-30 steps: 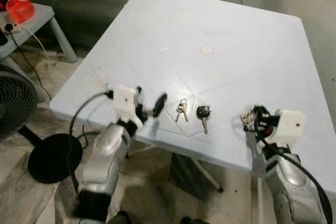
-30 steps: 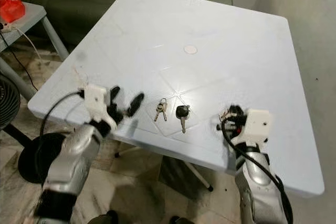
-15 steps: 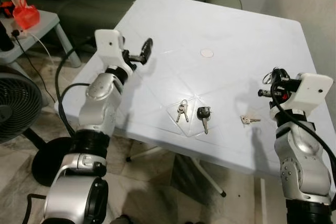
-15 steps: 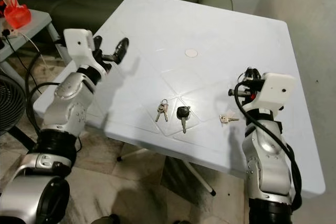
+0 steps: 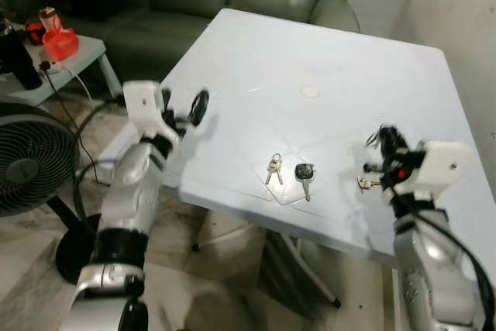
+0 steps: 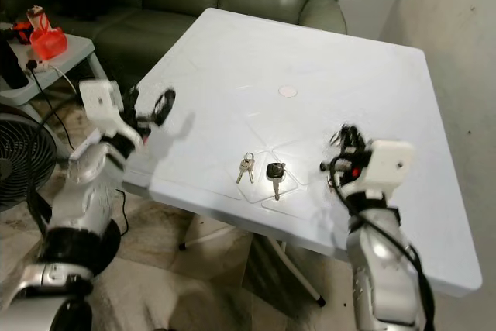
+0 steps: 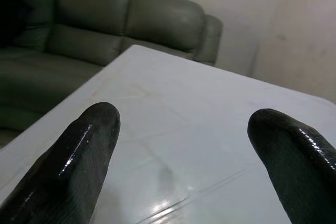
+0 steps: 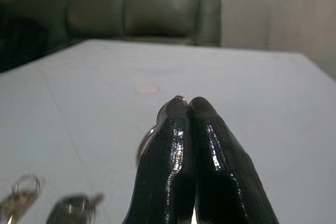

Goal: Hang keys on a hook

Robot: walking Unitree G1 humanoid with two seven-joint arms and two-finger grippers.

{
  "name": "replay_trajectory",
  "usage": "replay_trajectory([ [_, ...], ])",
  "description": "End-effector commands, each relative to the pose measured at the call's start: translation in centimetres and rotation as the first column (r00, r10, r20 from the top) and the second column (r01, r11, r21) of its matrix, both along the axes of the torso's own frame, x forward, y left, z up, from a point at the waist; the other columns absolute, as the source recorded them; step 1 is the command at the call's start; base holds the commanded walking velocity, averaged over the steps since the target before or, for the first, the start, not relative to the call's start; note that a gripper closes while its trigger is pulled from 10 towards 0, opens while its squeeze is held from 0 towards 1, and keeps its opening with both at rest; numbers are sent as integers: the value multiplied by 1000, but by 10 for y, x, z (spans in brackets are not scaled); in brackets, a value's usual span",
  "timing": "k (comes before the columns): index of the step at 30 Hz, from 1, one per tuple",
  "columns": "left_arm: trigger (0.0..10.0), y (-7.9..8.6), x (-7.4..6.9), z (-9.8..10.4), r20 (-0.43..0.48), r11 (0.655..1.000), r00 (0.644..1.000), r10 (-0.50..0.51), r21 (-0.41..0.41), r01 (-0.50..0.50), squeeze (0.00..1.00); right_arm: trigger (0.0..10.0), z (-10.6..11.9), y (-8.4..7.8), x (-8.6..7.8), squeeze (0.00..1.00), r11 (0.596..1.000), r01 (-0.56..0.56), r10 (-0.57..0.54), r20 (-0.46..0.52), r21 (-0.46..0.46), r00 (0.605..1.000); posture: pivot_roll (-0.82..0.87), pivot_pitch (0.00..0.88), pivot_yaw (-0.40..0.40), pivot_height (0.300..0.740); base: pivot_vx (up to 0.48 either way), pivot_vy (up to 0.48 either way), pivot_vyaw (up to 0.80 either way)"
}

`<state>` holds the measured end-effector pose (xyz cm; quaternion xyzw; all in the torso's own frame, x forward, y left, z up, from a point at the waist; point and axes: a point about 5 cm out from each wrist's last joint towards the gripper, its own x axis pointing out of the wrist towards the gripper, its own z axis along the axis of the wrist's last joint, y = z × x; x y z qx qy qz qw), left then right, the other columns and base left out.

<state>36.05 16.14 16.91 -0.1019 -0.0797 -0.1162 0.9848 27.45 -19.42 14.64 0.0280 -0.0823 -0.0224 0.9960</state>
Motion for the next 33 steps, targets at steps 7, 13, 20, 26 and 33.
replay_trajectory([
  [7,10000,-1,-3,-6,-17,998,998,-56,12,56,0,10000,-3,2,0,0,1000,8,-8,3,-28,1000,-9,0,-7,740,0,0,0],
  [13,10000,-3,-1,-4,-9,998,998,-61,13,61,0,10000,-1,1,3,0,998,5,-5,4,-57,1000,-7,3,-10,740,0,317,-498],
  [20,10000,-7,-3,-8,-28,997,997,-71,1,71,0,10000,-2,2,5,0,998,-8,7,-16,-63,1000,-2,26,-18,740,0,405,-751],
  [26,10000,-3,-1,-9,-69,999,997,-18,-46,15,0,10000,-1,4,6,0,998,-12,11,-22,-61,1000,-3,40,-24,740,0,0,-750],
  [33,10000,-4,-1,-13,-121,999,993,-7,-46,1,0,10000,-1,3,5,0,997,-3,1,-26,-73,1000,-5,48,-25,740,0,0,-749],
])
